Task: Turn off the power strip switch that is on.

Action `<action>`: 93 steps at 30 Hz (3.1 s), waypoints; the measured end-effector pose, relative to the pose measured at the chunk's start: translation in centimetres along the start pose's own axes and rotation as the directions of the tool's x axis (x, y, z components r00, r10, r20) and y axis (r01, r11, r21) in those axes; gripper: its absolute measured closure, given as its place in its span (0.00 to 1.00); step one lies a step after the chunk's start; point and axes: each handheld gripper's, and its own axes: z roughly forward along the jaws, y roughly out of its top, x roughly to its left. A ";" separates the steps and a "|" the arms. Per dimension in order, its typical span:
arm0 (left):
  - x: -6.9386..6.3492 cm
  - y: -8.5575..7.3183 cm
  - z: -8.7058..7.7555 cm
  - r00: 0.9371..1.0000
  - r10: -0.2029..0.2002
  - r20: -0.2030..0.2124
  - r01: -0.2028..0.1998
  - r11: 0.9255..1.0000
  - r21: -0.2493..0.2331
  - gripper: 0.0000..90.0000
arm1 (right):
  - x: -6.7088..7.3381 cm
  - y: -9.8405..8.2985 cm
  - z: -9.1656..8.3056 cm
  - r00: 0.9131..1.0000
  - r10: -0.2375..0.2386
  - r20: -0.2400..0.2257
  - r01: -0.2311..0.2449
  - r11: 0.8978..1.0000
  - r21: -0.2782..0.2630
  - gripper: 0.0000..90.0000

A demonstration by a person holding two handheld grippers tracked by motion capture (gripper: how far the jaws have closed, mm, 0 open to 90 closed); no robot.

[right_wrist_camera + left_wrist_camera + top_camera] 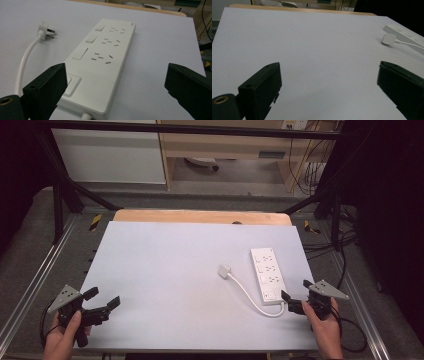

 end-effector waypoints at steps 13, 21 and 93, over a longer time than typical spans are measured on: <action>0.0 -0.1 0.1 1.000 0.000 0.001 0.000 1.000 0.006 0.06 | 0.6 0.9 -1.3 1.000 0.020 0.022 -0.020 1.000 -0.023 0.03; -0.1 -0.1 0.2 1.000 0.000 0.007 0.000 1.000 0.013 0.06 | 2.1 2.8 -2.3 0.999 0.030 0.013 -0.030 0.998 -0.048 0.03; -0.4 -0.2 0.4 0.999 0.024 0.021 -0.025 0.999 0.037 0.06 | 3.1 11.2 0.8 0.993 -0.114 0.016 0.115 0.990 -0.078 1.00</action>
